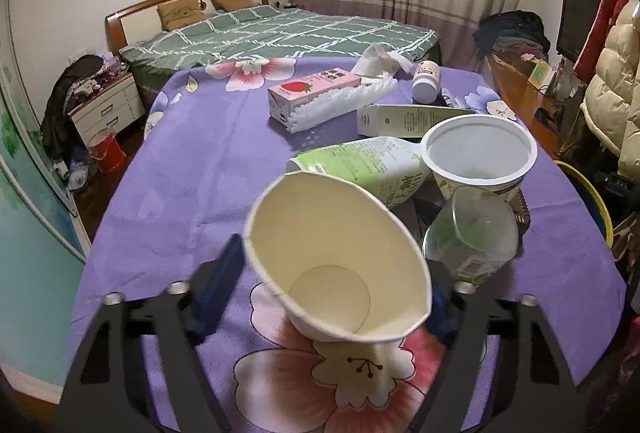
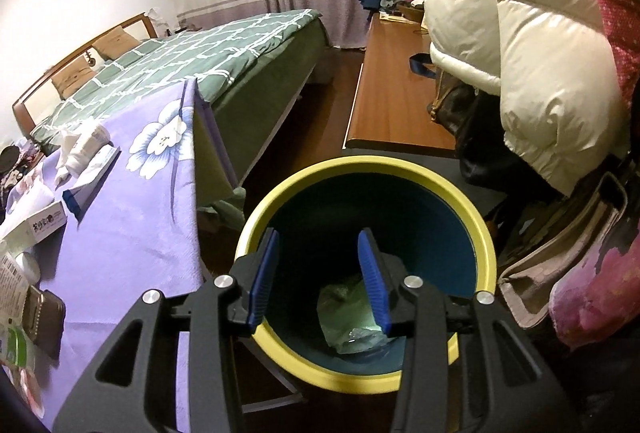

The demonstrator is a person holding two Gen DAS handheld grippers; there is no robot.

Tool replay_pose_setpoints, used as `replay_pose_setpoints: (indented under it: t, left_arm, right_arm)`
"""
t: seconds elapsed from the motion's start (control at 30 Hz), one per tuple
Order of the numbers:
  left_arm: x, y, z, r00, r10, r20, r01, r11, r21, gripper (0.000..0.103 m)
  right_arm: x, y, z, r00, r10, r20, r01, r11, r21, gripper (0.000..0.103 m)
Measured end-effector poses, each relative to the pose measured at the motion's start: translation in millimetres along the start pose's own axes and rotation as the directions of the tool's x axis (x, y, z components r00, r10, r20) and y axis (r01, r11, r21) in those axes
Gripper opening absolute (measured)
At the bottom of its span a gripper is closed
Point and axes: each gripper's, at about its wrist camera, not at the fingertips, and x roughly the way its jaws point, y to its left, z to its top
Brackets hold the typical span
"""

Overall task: Collect trash
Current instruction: 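Carry the green bag with the right gripper into the yellow-rimmed bin and release, then grasp the white paper cup with the left gripper and drop it into the bin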

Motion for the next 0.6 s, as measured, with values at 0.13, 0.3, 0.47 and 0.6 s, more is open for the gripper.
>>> replay_pose_setpoints:
  t: [0.13, 0.3, 0.47, 0.6]
  left_arm:
    - [-0.7, 4.4, 3.2, 1.0, -0.02, 0.007, 0.02, 1.0, -0.016, 0.055]
    - [-22.1, -0.8, 13.7, 0.999, -0.023, 0.042, 0.022, 1.0, 0.013, 0.055]
    - [-50.7, -24.5, 33.4, 0.994, -0.071, 0.083, 0.065, 0.995, 0.076, 0.055]
    - [-69.6, -61.8, 54.8, 0.98, -0.158, 0.122, 0.14, 0.979, 0.15, 0.055]
  right_arm:
    - [-3.1, 1.2, -0.8, 1.0, 0.011, 0.004, -0.011, 1.0, 0.0, 0.04]
    - [-14.6, 1.8, -2.2, 0.999, 0.028, 0.021, -0.028, 1.0, -0.002, 0.04]
    - [-35.3, -4.5, -5.7, 0.998, 0.021, 0.053, -0.021, 1.0, -0.01, 0.04]
    - [-53.0, -14.1, -7.2, 0.996, 0.004, 0.085, -0.004, 1.0, -0.008, 0.041]
